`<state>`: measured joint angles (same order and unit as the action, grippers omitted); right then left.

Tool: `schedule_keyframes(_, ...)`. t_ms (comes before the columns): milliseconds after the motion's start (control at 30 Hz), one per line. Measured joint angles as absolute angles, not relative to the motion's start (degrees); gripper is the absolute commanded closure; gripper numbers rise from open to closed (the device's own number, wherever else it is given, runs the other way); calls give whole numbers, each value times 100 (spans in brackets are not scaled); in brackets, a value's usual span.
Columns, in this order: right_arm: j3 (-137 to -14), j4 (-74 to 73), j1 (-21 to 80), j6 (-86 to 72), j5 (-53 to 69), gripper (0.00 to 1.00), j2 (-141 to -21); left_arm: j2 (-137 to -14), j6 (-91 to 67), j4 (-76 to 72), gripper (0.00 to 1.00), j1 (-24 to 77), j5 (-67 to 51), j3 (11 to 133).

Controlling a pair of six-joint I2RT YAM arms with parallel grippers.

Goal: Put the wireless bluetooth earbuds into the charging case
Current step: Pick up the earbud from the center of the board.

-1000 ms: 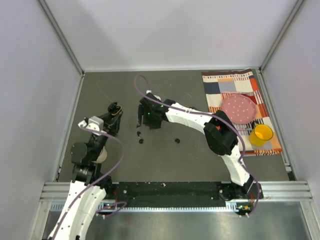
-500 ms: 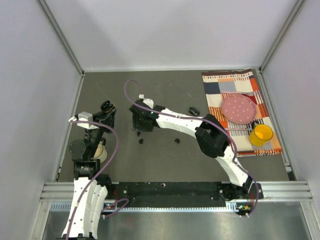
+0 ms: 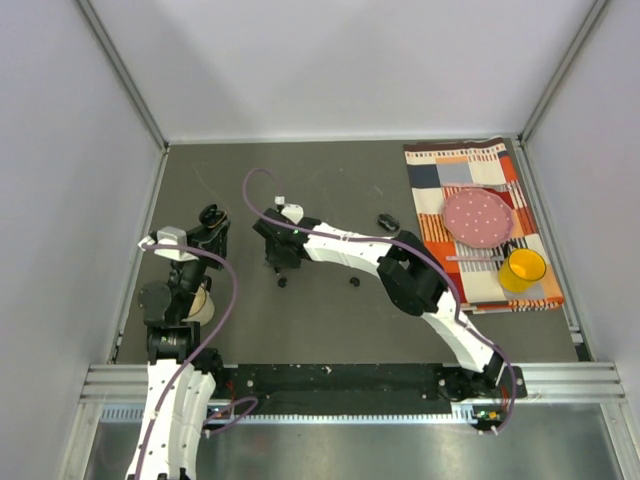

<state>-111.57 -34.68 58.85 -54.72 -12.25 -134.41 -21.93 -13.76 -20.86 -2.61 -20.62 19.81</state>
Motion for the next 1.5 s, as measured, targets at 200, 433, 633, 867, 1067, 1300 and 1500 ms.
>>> schedule_keyframes(200,-11260,-3538,5887,-5505,-1315,59,-13472,-2185,-1337,-2005,100,-259,-2023,1981)
schedule_keyframes(433,-11262,-3564,5887,-5513,-1347,61,-13500,-2128,-1334,-1949,100,-261,-2005,1981)
schedule_keyframes(633,-11299,-3568,5887,-5511,-1347,66,-13559,-2112,-1334,-1922,100,-261,-2003,1981)
schedule_keyframes(867,-11371,-3614,5887,-5511,-1345,68,-13605,-2115,-1332,-1922,100,-261,-1986,1981)
schedule_keyframes(1067,-11382,-3612,5887,-5502,-1345,73,-13620,-2112,-1328,-1918,100,-261,-1986,1981)
schedule_keyframes(1300,-11443,-3634,5887,-5443,-1345,80,-13657,-2112,-1304,-1852,100,-261,-1984,1981)
schedule_keyframes(1500,-11443,-3623,5887,-5293,-1350,86,-13657,-2112,-1269,-1828,100,-259,-1986,1981)
